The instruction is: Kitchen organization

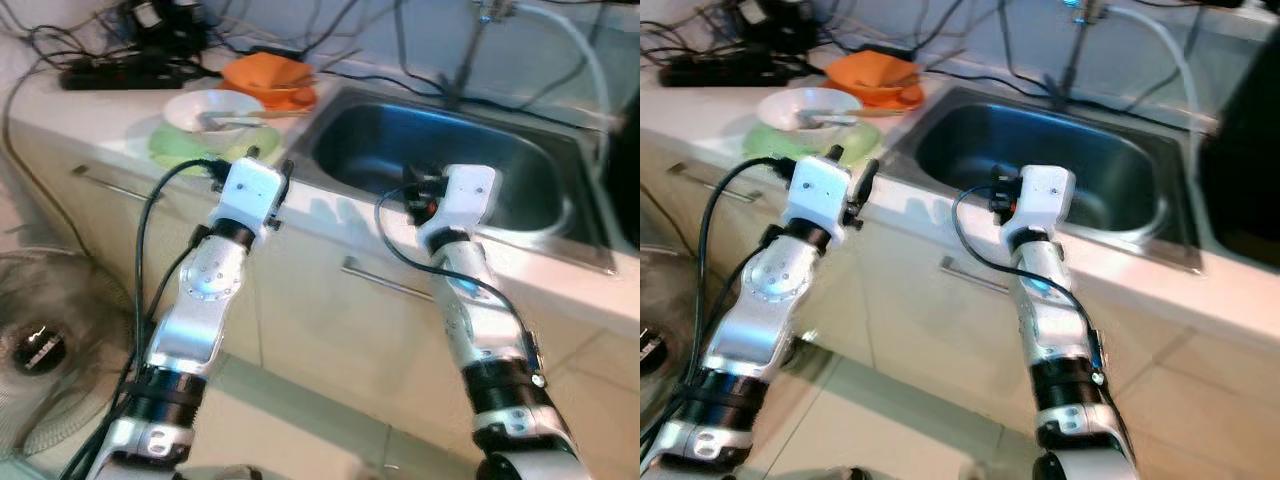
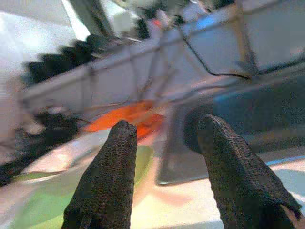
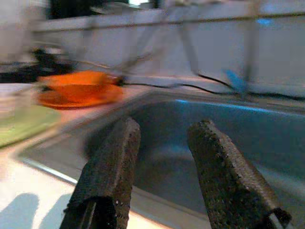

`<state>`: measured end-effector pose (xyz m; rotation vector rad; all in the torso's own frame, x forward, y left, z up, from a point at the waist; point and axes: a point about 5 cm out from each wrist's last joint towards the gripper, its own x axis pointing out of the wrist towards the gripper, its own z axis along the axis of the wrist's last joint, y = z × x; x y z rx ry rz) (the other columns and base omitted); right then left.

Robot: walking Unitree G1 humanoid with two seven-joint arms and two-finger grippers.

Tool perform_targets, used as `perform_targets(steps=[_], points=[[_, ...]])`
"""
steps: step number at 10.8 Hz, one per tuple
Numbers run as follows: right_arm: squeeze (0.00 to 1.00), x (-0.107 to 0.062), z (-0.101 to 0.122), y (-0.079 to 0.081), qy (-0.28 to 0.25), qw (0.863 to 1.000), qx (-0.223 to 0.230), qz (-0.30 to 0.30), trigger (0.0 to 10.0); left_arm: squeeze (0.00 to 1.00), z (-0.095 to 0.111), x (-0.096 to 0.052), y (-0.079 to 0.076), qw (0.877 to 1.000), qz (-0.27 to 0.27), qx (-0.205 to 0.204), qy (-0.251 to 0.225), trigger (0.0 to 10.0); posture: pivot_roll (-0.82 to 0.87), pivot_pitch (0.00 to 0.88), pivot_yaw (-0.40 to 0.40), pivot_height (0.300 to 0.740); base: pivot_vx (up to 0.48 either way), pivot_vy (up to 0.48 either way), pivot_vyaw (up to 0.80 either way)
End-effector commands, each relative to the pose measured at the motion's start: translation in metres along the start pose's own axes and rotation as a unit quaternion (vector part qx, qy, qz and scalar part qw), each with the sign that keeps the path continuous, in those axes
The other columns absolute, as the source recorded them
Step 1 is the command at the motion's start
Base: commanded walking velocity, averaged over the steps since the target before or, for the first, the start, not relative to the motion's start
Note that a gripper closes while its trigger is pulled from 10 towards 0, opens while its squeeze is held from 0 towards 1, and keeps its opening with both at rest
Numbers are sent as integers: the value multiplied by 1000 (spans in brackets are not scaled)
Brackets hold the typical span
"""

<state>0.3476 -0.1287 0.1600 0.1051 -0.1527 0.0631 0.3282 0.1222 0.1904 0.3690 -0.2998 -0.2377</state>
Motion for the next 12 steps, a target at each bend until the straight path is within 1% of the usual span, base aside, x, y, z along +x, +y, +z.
perform_targets(steps=[1,12], points=[[0,1,1,4,-2,1000,8,8,10000,0,-4,-1,1,1000,1,6,10,10000,-42,44,-61,740,300,0,0],[0,1,0,5,-2,1000,12,9,10000,0,-4,-1,2,1000,3,7,10,10000,-41,45,-61,740,307,0,0]])
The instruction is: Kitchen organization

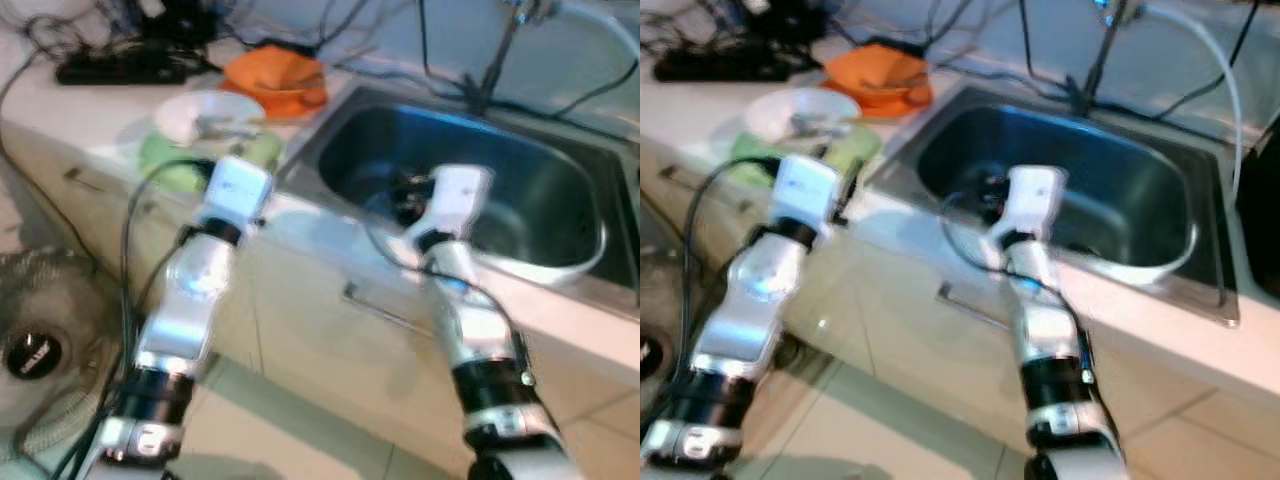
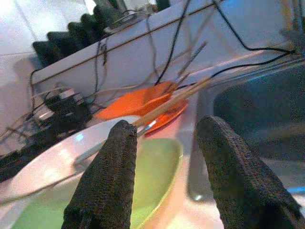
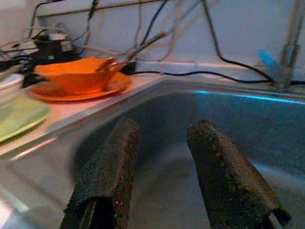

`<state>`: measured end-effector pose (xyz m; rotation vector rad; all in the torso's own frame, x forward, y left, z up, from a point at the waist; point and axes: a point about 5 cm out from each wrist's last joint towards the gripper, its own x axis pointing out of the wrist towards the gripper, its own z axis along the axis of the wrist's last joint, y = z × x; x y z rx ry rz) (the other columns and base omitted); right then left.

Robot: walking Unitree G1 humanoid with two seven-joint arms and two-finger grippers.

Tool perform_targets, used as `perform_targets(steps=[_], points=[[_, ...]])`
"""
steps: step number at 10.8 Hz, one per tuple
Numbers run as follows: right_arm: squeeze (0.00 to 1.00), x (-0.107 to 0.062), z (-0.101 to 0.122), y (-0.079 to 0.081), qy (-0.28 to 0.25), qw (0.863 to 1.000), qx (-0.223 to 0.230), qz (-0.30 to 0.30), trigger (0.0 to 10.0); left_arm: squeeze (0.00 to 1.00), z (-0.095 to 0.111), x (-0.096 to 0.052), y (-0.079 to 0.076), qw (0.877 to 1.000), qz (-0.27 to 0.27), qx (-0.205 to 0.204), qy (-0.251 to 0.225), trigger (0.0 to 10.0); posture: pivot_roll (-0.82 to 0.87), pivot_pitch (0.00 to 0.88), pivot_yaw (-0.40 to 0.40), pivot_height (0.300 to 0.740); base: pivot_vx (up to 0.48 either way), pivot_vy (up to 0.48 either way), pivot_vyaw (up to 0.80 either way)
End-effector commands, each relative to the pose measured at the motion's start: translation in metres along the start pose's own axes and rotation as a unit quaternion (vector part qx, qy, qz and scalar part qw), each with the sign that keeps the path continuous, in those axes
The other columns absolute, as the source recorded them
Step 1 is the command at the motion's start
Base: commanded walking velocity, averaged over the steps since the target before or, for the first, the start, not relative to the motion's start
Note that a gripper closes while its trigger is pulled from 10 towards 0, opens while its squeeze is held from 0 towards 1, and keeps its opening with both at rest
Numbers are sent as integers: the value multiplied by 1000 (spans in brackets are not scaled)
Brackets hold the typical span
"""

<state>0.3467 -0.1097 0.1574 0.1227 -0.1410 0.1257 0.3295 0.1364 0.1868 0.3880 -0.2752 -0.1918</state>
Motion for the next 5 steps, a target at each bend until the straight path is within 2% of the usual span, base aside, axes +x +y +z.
perform_targets(steps=[1,5], points=[[0,1,5,-13,-9,1000,0,-20,10000,0,4,2,-10,1000,-15,-4,-7,10000,-41,45,-61,740,311,0,0],[0,0,4,-12,-9,1000,-6,-16,10000,0,5,2,-11,1000,-16,-5,-9,10000,-40,45,-63,740,309,0,0]])
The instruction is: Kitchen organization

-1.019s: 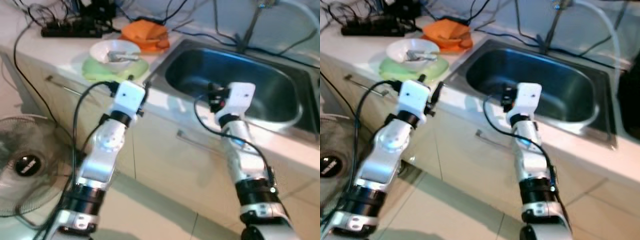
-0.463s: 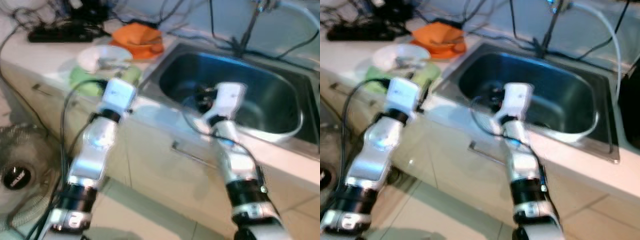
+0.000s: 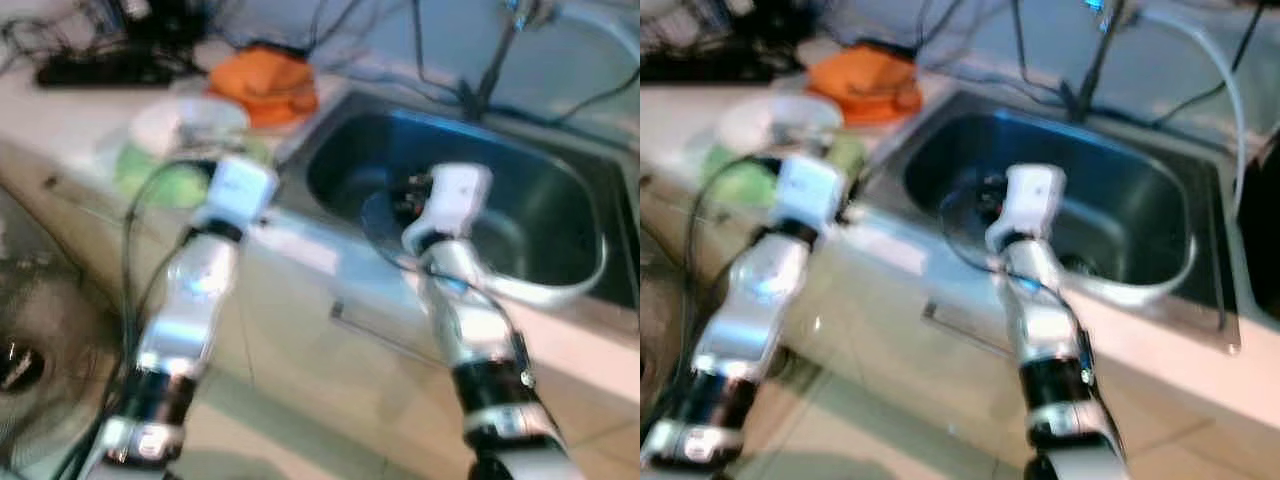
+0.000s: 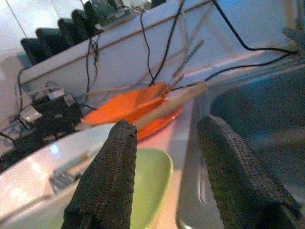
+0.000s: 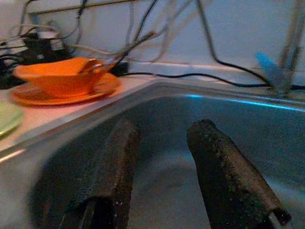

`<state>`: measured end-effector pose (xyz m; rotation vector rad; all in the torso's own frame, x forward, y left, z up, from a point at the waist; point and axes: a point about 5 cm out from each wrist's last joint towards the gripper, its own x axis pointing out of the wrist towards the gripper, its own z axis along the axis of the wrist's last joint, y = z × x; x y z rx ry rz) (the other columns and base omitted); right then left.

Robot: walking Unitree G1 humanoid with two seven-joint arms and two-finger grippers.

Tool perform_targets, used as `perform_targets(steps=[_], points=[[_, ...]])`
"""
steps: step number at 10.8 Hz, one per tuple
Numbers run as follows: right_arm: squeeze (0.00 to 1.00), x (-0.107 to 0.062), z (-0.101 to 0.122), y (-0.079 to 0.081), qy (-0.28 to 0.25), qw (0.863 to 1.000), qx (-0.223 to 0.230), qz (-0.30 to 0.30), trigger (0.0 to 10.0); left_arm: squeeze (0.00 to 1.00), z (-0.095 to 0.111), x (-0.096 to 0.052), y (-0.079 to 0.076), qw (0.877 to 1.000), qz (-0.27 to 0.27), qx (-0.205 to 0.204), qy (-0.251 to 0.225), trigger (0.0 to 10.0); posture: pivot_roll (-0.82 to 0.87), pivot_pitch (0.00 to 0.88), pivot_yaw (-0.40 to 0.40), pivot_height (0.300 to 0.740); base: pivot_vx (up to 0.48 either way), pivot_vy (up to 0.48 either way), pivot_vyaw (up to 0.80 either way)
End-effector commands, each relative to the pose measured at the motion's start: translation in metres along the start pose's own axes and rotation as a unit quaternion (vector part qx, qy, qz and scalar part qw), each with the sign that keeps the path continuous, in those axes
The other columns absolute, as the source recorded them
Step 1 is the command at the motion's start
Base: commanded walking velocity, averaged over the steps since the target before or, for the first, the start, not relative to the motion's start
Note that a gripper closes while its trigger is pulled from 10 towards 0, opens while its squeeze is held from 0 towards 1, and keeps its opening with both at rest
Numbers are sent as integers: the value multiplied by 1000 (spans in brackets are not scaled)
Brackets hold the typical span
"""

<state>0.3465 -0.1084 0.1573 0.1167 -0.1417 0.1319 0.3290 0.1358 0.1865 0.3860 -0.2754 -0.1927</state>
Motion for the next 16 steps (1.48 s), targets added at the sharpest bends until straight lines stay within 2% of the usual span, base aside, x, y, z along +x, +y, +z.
perform_targets(steps=[1,4,8,11,15,16], points=[[0,0,5,-13,-9,1000,-7,-18,10000,0,5,2,-10,1000,-16,-4,-9,10000,-40,45,-63,740,304,0,0],[0,0,4,-12,-8,1000,-8,-17,10000,0,7,2,-12,1000,-21,-6,-16,10000,-40,47,-63,740,300,0,0],[0,0,4,-13,-7,1000,-5,-19,10000,0,12,0,-16,999,-39,5,-33,10000,-40,46,-62,740,0,0,0],[0,0,3,-13,-6,1000,-2,-20,10000,0,16,-3,-10,997,-34,45,-44,10000,-39,45,-63,740,0,0,0],[0,0,1,-12,-3,1000,-1,-16,10000,0,11,-7,1,996,-21,88,-28,10000,-34,40,-68,740,0,0,0],[0,0,1,-12,-3,1000,-1,-15,10000,0,10,-7,5,993,-18,116,-24,10000,-36,35,-67,740,0,0,0]])
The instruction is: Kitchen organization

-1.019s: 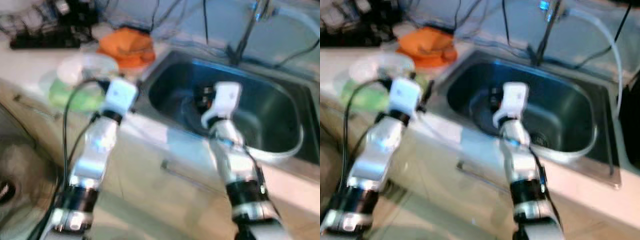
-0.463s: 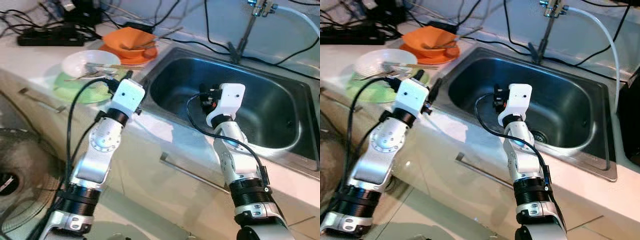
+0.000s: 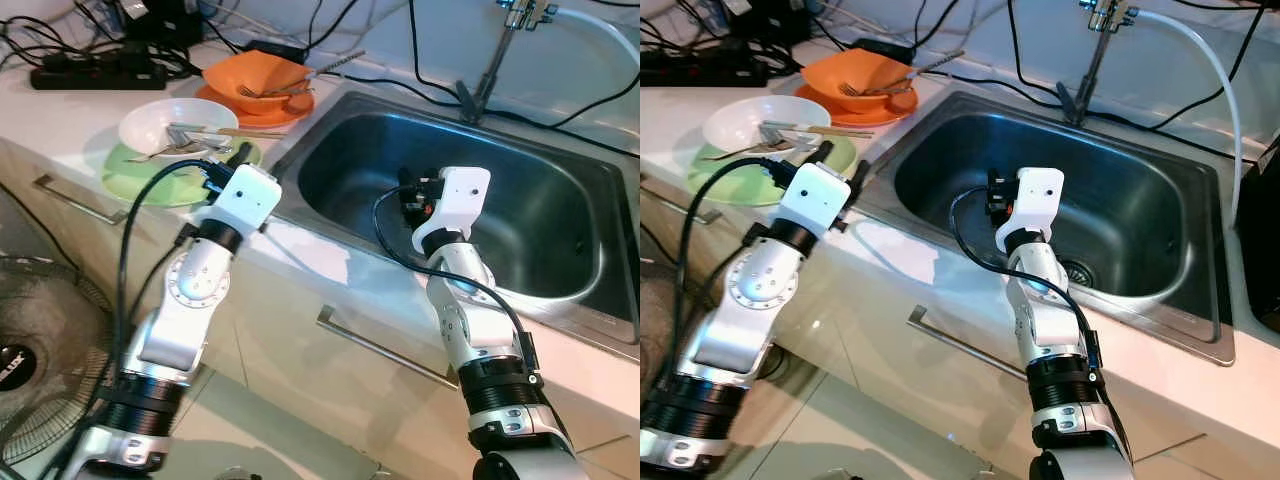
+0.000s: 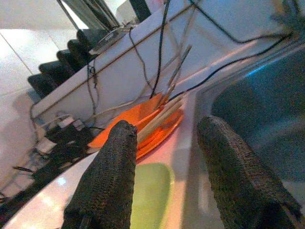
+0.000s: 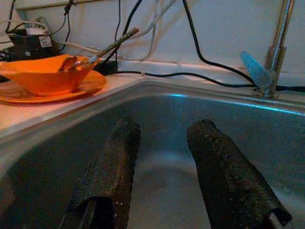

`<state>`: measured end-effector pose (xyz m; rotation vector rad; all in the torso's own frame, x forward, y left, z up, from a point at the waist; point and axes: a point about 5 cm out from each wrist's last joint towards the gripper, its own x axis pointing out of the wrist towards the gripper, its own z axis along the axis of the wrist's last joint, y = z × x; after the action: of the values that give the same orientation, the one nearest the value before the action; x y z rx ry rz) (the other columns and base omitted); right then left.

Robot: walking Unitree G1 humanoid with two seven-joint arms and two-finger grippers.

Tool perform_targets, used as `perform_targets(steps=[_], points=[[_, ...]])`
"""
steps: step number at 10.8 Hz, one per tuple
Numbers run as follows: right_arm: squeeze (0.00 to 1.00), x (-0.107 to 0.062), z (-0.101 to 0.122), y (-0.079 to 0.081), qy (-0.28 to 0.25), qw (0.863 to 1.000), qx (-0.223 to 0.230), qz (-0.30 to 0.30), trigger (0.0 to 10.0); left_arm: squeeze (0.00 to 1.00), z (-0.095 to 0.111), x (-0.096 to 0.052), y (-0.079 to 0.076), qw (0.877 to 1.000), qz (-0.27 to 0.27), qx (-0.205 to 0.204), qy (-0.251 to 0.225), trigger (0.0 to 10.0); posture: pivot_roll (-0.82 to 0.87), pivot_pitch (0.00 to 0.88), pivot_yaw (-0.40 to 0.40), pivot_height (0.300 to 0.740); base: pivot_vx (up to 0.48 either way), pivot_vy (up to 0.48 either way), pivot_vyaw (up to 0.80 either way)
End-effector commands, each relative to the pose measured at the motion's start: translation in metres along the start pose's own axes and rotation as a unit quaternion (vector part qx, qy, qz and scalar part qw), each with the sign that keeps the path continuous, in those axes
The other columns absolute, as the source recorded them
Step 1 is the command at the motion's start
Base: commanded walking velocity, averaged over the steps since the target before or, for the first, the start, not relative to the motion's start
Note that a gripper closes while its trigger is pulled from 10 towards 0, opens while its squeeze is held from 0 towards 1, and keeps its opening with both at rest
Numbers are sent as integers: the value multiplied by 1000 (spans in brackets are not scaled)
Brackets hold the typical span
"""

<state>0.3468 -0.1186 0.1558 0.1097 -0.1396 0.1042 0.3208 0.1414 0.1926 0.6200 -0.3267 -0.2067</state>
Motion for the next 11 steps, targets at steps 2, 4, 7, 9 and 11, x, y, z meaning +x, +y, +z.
perform_targets(steps=[2,4,7,9,11], points=[[0,1,1,-3,-3,1000,3,-3,10000,0,5,-2,12,999,20,43,-6,10000,-35,32,-67,740,0,0,0],[0,1,0,-1,-3,1000,4,-1,10000,0,2,-7,17,998,27,62,3,10000,-31,30,-69,740,0,0,0],[0,0,-1,1,0,1000,5,4,10000,0,-1,-11,21,996,33,82,16,10000,-25,23,-75,740,0,0,0],[0,0,-2,1,1,1000,4,6,10000,0,-6,-10,22,994,32,94,34,10000,-24,21,-76,740,0,0,0],[0,1,-1,1,1,1000,4,7,10000,0,-9,-5,25,993,35,104,47,10000,-27,25,-77,740,0,0,0]])
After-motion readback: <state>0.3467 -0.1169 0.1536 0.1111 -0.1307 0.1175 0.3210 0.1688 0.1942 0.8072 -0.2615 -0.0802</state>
